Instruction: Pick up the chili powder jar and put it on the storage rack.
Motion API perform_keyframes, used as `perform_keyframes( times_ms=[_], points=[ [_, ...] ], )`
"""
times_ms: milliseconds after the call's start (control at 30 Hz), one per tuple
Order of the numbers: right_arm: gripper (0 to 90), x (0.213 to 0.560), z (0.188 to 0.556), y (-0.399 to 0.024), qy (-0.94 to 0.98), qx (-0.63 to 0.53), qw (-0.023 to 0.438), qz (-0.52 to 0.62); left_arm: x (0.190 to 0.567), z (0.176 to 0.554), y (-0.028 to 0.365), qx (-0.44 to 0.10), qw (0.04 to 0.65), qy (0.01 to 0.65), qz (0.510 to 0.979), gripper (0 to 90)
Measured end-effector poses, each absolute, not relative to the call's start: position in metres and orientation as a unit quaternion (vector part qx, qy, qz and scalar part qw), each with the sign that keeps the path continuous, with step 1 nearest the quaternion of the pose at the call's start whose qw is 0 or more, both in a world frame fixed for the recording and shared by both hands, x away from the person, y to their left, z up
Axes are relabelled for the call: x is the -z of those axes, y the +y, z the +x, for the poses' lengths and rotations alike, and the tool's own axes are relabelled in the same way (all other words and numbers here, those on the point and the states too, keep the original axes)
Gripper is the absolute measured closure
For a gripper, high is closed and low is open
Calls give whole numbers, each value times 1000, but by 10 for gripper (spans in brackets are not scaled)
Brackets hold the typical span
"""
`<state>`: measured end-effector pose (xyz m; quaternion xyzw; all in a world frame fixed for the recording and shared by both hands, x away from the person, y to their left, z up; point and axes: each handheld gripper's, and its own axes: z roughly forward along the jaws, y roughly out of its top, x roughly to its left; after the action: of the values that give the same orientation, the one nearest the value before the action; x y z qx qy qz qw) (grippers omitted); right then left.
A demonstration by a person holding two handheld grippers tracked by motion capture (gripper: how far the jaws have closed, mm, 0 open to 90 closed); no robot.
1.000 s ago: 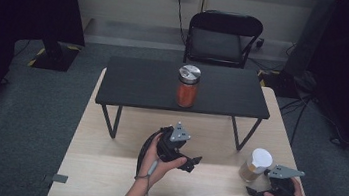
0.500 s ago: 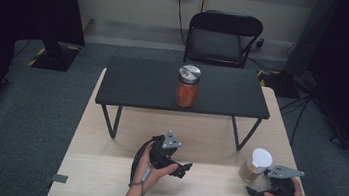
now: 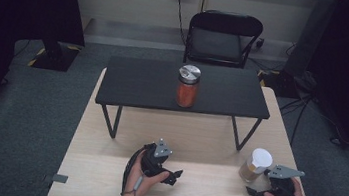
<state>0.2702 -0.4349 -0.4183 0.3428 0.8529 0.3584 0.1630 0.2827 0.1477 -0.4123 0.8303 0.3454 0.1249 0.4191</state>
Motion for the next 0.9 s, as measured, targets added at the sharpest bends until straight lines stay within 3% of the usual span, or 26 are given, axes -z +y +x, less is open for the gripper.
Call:
perform_keyframes(
  times_ms=[900],
  points=[
    [0,418,270,-435,853,-358,163,343,426,269,145,-150,373,345,848,28]
  ],
)
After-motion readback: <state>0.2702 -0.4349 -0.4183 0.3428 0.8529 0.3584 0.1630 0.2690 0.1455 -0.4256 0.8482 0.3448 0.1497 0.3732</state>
